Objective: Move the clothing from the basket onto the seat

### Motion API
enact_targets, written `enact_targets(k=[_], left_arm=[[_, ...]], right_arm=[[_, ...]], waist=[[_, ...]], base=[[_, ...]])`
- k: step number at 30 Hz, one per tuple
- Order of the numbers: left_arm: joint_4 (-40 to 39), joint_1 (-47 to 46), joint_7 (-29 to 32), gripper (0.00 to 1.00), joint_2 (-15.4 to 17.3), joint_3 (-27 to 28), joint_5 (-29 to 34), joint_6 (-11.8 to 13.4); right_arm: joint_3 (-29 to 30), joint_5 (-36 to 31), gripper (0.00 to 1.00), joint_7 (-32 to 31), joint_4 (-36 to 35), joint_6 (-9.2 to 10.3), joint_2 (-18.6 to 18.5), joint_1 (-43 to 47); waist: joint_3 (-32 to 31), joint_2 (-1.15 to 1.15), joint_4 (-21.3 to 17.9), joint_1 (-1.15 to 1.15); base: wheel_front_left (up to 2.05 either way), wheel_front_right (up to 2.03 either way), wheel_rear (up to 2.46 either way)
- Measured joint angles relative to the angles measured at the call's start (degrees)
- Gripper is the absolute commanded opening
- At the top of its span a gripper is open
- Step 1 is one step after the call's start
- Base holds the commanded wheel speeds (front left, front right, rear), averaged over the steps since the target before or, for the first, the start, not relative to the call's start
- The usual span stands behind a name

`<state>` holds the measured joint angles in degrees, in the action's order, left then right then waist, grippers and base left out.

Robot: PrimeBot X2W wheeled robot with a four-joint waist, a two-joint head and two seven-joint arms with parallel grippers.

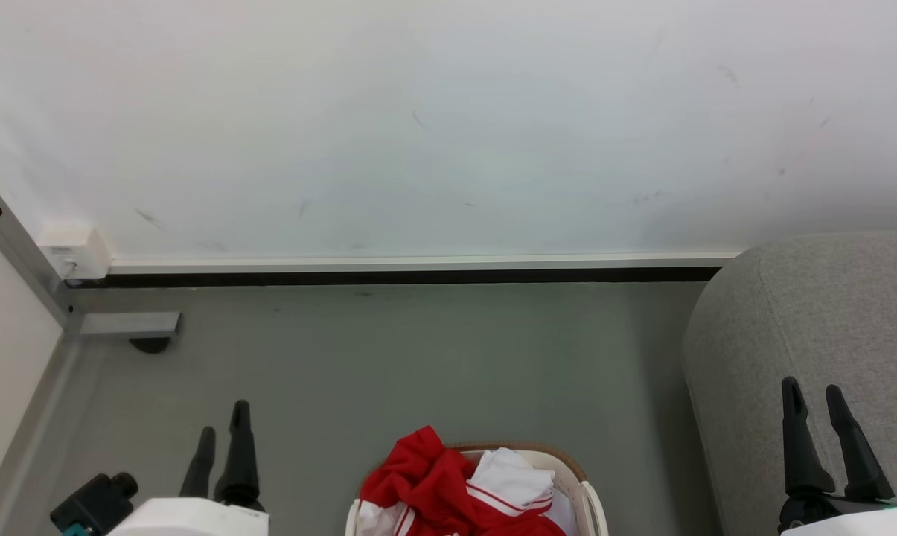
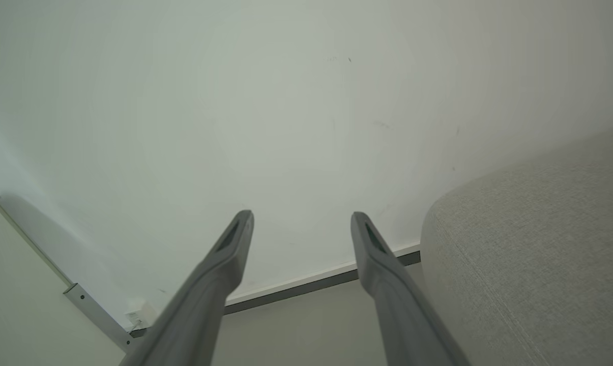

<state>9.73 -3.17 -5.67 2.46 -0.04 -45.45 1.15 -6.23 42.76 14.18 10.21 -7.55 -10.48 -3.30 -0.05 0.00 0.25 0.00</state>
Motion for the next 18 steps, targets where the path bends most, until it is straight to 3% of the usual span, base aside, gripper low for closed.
enact_targets(k=[18], left_arm=[[-0.1, 0.4, -3.0, 1.0, 0.0, -1.3, 11.7, 0.9]], right_arm=[[3.0, -15.6, 1.0, 0.1, 0.4, 0.0, 2.4, 0.9]], waist=[[-0.1, 0.0, -0.1, 0.0]], base=[[0.0, 0.0, 0.0]])
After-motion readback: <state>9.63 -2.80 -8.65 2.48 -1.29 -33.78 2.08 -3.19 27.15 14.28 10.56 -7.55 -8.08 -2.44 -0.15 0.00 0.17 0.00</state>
